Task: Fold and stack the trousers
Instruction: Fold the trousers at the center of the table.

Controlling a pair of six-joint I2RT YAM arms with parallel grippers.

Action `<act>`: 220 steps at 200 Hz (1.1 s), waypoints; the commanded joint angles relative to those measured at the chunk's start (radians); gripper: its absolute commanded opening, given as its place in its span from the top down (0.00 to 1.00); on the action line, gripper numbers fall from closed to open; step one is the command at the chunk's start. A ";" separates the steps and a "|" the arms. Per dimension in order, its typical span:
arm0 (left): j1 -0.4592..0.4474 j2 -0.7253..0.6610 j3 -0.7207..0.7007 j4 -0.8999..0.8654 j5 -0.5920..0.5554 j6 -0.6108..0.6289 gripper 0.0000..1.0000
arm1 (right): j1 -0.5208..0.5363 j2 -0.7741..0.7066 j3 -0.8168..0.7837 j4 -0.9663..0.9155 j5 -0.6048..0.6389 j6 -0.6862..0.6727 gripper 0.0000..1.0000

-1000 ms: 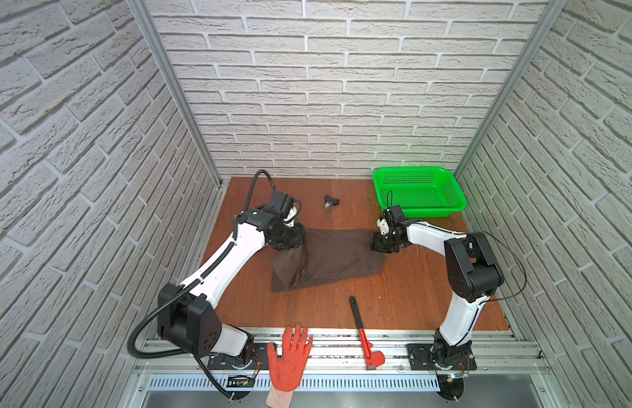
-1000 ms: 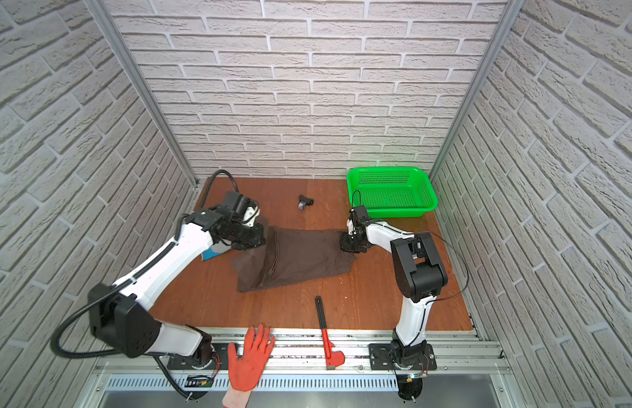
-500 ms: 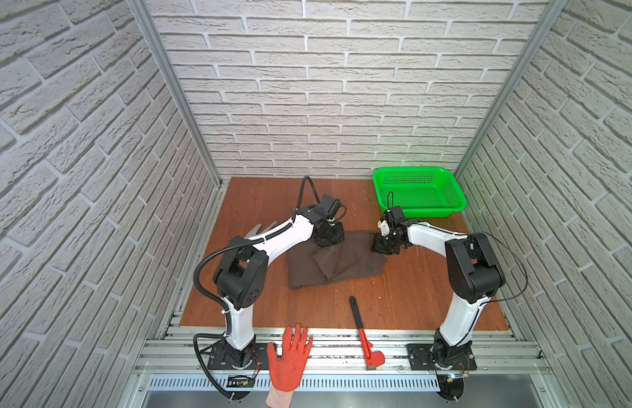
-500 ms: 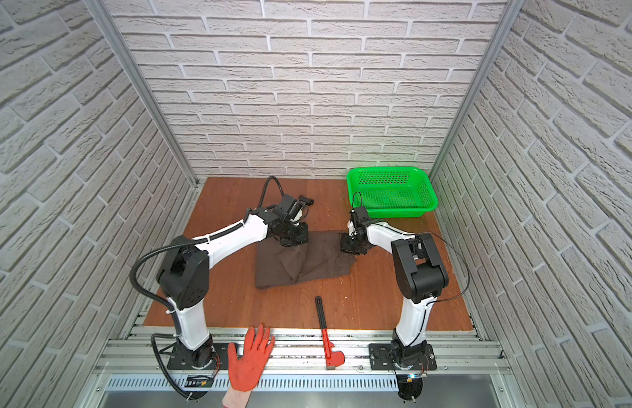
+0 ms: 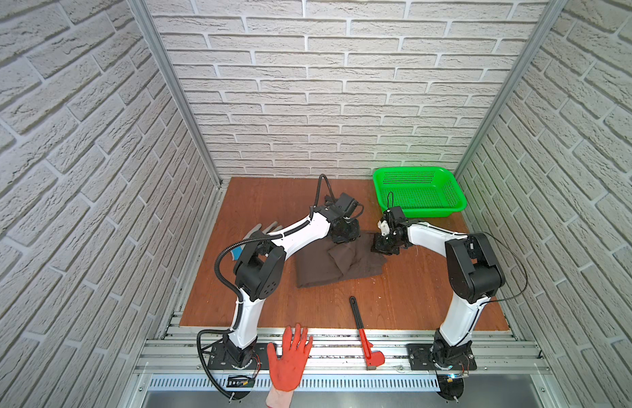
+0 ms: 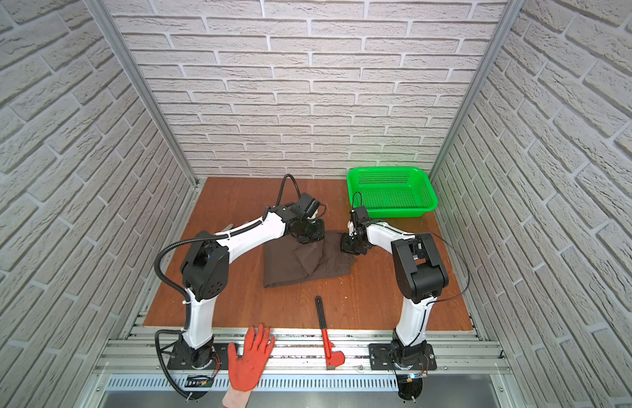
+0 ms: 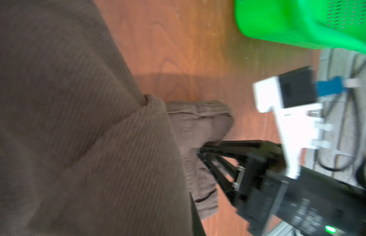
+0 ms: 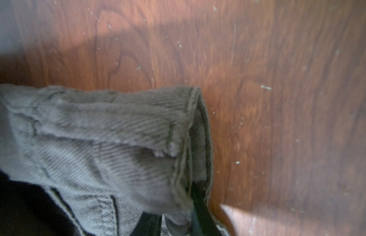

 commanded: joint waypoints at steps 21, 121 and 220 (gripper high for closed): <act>-0.044 0.059 0.142 -0.006 -0.007 -0.011 1.00 | 0.011 0.030 -0.007 -0.094 -0.029 0.008 0.77; -0.060 0.222 0.287 -0.005 0.020 -0.049 1.00 | -0.015 -0.116 -0.009 -0.152 0.031 0.026 0.73; -0.098 0.170 0.377 0.029 0.095 -0.019 0.27 | -0.069 -0.414 0.079 -0.346 0.180 0.011 0.46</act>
